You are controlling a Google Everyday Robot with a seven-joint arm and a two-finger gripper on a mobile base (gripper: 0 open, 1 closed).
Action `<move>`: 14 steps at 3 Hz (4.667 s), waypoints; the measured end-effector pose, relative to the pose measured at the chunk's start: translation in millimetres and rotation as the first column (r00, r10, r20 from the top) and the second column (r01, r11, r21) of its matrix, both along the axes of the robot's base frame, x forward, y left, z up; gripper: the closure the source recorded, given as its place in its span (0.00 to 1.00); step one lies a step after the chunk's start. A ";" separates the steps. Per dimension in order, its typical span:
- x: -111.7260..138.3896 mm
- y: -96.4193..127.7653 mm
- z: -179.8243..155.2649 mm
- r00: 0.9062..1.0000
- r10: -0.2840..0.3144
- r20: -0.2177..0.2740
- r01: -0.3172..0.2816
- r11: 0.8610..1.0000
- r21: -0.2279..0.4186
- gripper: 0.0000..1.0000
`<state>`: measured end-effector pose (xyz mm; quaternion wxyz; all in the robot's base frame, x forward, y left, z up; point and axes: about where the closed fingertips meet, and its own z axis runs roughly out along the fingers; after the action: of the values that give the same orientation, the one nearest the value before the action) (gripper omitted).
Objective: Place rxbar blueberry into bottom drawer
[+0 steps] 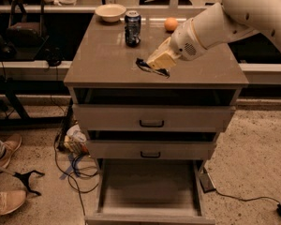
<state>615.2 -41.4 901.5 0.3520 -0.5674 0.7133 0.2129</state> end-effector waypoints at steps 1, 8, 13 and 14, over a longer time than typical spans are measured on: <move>-28.7 -0.5 -13.7 0.999 0.023 -0.025 -0.022 1.000 0.006 1.00; -152.1 27.2 -360.7 0.879 0.014 -0.476 0.107 0.968 0.227 1.00; -89.9 28.6 -529.2 0.864 -0.132 -0.487 0.344 0.861 0.376 1.00; -76.2 35.9 -580.9 0.837 -0.136 -0.529 0.392 0.825 0.408 0.82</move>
Offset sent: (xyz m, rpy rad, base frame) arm -0.1407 -0.0056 -0.1821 -0.0271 0.2910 0.0097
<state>539.0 -5.5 320.6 0.3264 -0.2779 0.7709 0.4711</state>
